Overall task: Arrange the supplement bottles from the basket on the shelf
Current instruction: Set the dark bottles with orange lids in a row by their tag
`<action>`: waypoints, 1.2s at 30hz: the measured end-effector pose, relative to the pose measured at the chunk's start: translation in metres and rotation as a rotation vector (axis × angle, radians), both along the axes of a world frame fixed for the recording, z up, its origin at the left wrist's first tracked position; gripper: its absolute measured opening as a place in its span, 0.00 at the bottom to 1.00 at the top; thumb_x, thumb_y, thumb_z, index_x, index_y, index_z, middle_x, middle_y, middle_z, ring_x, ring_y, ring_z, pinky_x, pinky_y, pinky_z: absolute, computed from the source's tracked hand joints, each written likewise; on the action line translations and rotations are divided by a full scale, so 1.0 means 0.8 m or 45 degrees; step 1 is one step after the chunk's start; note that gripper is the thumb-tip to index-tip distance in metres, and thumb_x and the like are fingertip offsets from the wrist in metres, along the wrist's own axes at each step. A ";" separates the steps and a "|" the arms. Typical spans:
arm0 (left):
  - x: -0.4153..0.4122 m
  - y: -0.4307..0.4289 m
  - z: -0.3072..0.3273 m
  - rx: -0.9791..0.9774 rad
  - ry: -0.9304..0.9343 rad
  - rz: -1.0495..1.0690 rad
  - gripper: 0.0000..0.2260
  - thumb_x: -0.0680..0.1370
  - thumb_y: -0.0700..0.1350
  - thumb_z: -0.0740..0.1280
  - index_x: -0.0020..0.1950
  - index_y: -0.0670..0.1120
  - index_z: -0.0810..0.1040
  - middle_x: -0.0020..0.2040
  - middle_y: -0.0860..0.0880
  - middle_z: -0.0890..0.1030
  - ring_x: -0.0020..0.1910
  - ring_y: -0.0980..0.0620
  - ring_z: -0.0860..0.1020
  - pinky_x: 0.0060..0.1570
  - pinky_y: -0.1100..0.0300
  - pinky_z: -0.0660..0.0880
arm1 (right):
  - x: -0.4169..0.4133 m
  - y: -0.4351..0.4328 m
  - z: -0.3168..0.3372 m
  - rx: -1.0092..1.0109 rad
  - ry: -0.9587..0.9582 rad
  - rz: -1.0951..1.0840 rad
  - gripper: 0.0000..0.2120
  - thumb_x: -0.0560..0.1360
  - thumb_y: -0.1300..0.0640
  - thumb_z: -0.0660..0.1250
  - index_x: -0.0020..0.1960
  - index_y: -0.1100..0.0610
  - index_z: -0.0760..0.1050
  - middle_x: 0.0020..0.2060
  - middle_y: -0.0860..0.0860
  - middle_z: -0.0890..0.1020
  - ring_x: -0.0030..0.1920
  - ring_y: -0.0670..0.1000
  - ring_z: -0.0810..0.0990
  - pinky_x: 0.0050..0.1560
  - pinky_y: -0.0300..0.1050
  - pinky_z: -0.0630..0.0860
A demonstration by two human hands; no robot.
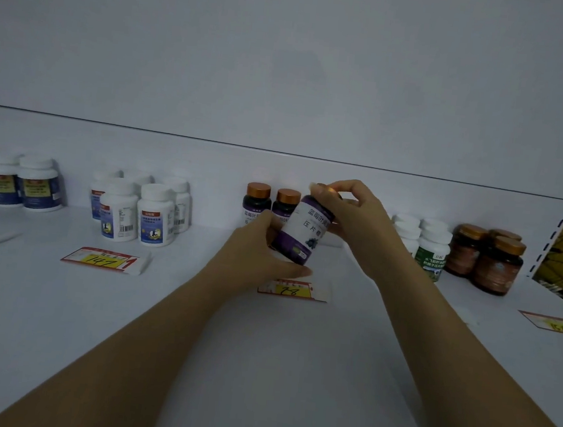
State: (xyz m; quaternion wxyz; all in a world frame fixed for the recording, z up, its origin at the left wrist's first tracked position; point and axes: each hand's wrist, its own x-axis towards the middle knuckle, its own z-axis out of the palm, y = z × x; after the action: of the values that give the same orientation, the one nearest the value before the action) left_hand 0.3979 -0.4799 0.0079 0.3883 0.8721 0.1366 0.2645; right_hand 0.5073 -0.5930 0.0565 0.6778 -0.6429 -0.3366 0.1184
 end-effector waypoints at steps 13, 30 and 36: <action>0.001 -0.002 0.007 -0.165 0.039 -0.033 0.27 0.65 0.49 0.78 0.60 0.48 0.71 0.53 0.51 0.80 0.51 0.53 0.80 0.57 0.54 0.77 | -0.003 -0.002 0.000 0.033 0.037 0.331 0.13 0.78 0.51 0.63 0.61 0.50 0.72 0.51 0.49 0.80 0.55 0.49 0.79 0.56 0.47 0.77; -0.004 -0.006 0.016 -0.239 0.009 -0.072 0.26 0.68 0.49 0.75 0.62 0.49 0.69 0.53 0.53 0.78 0.53 0.53 0.77 0.54 0.61 0.76 | 0.009 -0.007 -0.004 0.167 0.118 0.304 0.22 0.77 0.58 0.65 0.70 0.51 0.68 0.57 0.55 0.79 0.57 0.55 0.79 0.54 0.50 0.80; -0.013 -0.005 0.020 -0.367 0.001 -0.237 0.21 0.72 0.40 0.72 0.64 0.48 0.74 0.52 0.51 0.83 0.52 0.56 0.81 0.57 0.61 0.75 | 0.010 -0.009 -0.004 0.180 0.119 0.425 0.20 0.78 0.55 0.62 0.69 0.59 0.69 0.61 0.56 0.78 0.60 0.54 0.77 0.58 0.50 0.77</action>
State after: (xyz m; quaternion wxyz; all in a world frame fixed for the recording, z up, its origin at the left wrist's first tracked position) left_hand 0.3876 -0.4843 0.0239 0.5322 0.8163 0.0920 0.2047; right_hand 0.5154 -0.6001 0.0534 0.7071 -0.5227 -0.4142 0.2350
